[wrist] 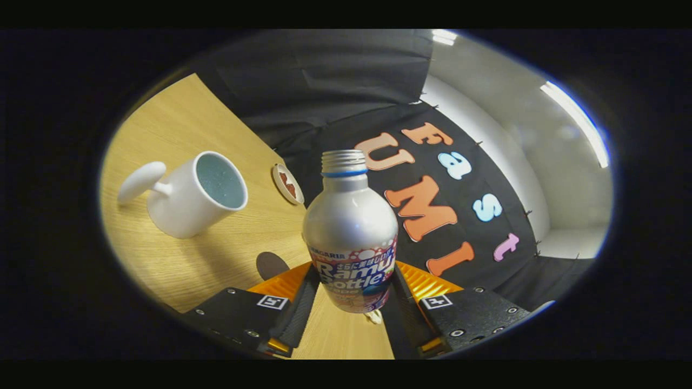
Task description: Take the bottle from table, then pour the juice into the cup, finally place the bottle on the coaster
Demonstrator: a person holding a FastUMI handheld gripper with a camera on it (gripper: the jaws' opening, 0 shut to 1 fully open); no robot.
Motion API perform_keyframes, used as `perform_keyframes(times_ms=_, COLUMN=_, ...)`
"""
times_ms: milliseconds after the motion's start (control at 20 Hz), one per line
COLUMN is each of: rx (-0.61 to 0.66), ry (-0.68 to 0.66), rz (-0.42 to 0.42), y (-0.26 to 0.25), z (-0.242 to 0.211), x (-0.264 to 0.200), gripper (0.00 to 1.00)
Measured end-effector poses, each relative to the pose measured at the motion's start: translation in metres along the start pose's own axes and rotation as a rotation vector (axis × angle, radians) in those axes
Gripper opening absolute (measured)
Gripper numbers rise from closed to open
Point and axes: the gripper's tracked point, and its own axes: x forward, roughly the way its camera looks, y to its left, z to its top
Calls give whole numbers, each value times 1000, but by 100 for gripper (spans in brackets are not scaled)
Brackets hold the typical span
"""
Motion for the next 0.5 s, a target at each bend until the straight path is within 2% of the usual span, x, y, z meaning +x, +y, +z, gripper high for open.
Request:
perform_keyframes(times_ms=150, rx=-66, ry=-9, rz=-20, y=-2, z=0, x=4, gripper=74)
perform_keyframes(times_ms=500, rx=-196, ry=-34, rz=-7, y=4, z=0, x=14, gripper=74)
